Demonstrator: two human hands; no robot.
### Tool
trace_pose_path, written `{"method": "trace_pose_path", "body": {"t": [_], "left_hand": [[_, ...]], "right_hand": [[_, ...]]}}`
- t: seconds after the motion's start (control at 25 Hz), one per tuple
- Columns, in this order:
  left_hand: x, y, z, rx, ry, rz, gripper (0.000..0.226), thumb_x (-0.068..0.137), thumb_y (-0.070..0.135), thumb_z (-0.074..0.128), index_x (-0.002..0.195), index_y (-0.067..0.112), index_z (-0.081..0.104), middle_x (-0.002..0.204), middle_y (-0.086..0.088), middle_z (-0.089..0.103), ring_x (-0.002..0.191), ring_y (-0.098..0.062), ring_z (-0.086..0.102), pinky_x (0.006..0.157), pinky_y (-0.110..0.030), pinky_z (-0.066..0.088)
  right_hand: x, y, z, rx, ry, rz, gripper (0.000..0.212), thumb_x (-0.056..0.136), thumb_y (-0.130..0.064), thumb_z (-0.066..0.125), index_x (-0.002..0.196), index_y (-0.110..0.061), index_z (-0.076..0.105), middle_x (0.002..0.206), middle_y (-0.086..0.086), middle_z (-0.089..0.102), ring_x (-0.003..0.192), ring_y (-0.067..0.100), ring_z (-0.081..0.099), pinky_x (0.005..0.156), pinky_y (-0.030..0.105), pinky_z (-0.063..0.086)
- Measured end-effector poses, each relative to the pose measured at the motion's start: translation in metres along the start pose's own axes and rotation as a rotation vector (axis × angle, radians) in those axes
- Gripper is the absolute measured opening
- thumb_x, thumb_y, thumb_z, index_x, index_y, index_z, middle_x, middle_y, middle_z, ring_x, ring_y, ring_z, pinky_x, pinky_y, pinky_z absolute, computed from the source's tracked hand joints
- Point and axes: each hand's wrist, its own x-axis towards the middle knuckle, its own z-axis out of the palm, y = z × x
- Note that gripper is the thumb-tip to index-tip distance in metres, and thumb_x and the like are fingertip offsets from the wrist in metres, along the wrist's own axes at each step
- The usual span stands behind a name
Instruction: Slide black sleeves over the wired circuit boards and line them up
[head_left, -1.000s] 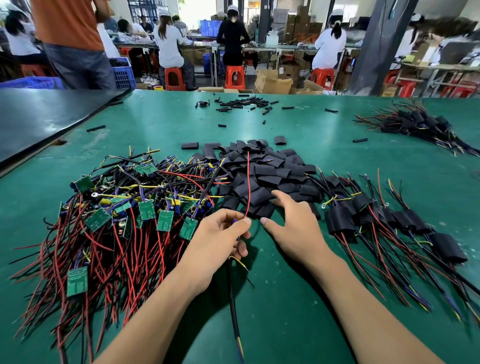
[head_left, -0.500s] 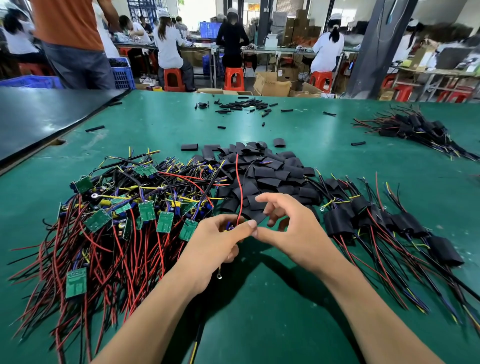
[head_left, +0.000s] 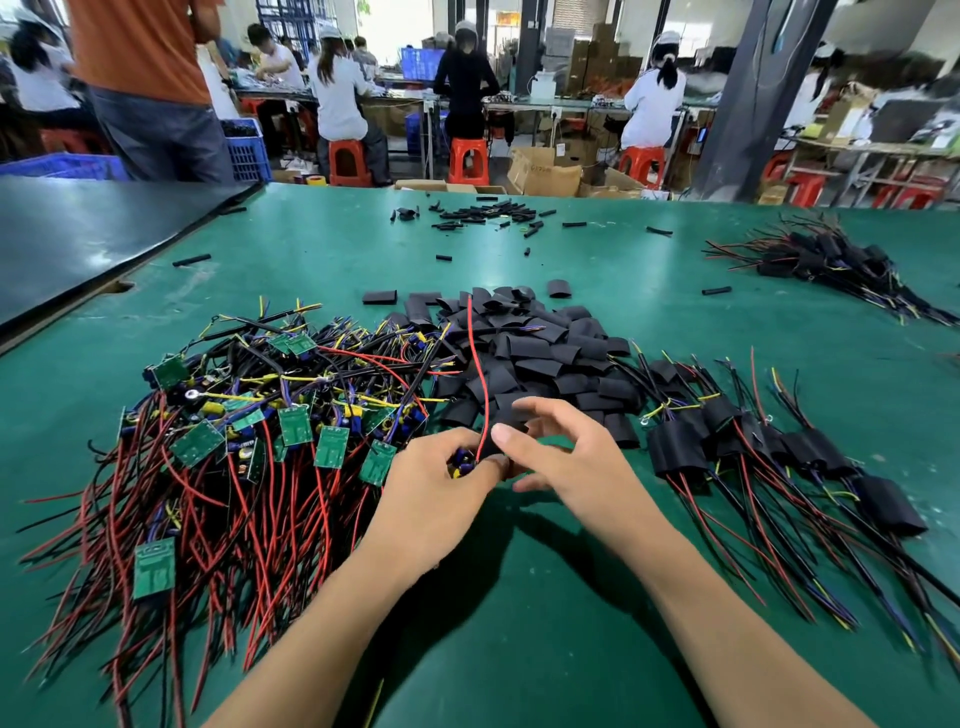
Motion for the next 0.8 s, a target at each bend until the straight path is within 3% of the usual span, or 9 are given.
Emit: {"method": "trace_pose_path", "body": {"t": [0.12,0.24,0.36,0.44,0.52,0.6,0.64,0.72,0.8], "left_hand": [[-0.004,0.004,0.005,0.196,0.021,0.111,0.007,0.088,0.019,0.067,0.091,0.019,0.074,0.063,0.004,0.065,0.049,-0.002,0.043,0.051,-0.016,0.035],[-0.007,0.007,0.006,0.168,0.036,0.101,0.01,0.087,0.024,0.071,0.097,0.026,0.073,0.077,0.011,0.071,0.065,0.004,0.058,0.062,-0.009,0.041],[-0.007,0.009,0.006,0.095,0.049,0.103,0.013,0.088,0.037,0.069,0.1,0.034,0.073,0.083,0.018,0.072,0.071,0.002,0.061,0.064,-0.011,0.043],[-0.006,0.008,0.005,0.096,0.045,0.102,0.017,0.093,0.039,0.062,0.092,0.028,0.076,0.077,0.007,0.072,0.061,-0.01,0.058,0.06,-0.026,0.044],[-0.004,0.005,0.004,0.142,0.053,0.083,0.026,0.095,0.035,0.06,0.083,0.017,0.075,0.073,-0.008,0.068,0.06,-0.017,0.055,0.063,-0.033,0.044],[-0.002,0.003,0.003,0.125,0.069,0.072,0.02,0.095,0.028,0.063,0.085,0.017,0.076,0.073,-0.004,0.071,0.064,-0.016,0.059,0.066,-0.028,0.047],[-0.002,0.004,0.003,0.088,0.071,0.06,0.013,0.095,0.024,0.064,0.093,0.025,0.077,0.072,0.001,0.072,0.061,-0.011,0.057,0.063,-0.021,0.045],[-0.003,0.005,0.004,0.027,0.06,0.057,0.028,0.095,0.018,0.063,0.114,0.037,0.071,0.065,0.004,0.067,0.057,-0.007,0.047,0.057,-0.015,0.039],[-0.003,0.003,0.006,0.009,0.051,0.084,0.029,0.098,0.018,0.059,0.117,0.037,0.07,0.057,0.012,0.058,0.053,-0.004,0.042,0.054,-0.014,0.035]], "right_hand": [[0.0,0.003,0.005,-0.084,-0.005,0.017,0.022,0.081,-0.038,0.079,0.096,-0.023,0.076,0.093,-0.001,0.076,0.087,0.016,0.071,0.085,0.037,0.057],[0.0,-0.001,0.006,0.069,-0.003,0.146,0.007,0.091,-0.015,0.072,0.096,-0.017,0.075,0.096,0.014,0.076,0.084,0.018,0.068,0.081,0.033,0.056],[0.003,-0.007,0.001,0.398,0.034,0.23,0.012,0.096,-0.004,0.061,0.098,-0.01,0.071,0.095,0.016,0.074,0.089,0.021,0.07,0.092,0.037,0.055],[0.007,-0.012,-0.006,0.559,0.08,0.236,0.015,0.099,-0.004,0.055,0.105,-0.01,0.068,0.095,0.007,0.073,0.096,0.02,0.072,0.095,0.035,0.055],[0.009,-0.014,-0.012,0.691,0.112,0.222,0.018,0.1,-0.005,0.052,0.11,-0.009,0.066,0.1,0.011,0.07,0.101,0.024,0.071,0.096,0.037,0.054],[0.01,-0.015,-0.013,0.775,0.101,0.187,0.02,0.101,-0.007,0.051,0.117,-0.008,0.063,0.106,0.013,0.072,0.1,0.026,0.069,0.093,0.038,0.055],[0.01,-0.016,-0.014,0.811,0.092,0.161,0.022,0.1,-0.009,0.051,0.119,-0.008,0.061,0.107,0.013,0.072,0.096,0.026,0.069,0.089,0.037,0.058],[0.01,-0.017,-0.015,0.902,0.092,0.095,0.024,0.094,-0.01,0.055,0.117,-0.007,0.061,0.107,0.014,0.073,0.089,0.024,0.072,0.08,0.034,0.062],[0.011,-0.019,-0.018,0.971,0.112,0.029,0.03,0.084,-0.01,0.06,0.114,-0.007,0.062,0.109,0.016,0.072,0.09,0.022,0.074,0.078,0.031,0.061]]}}
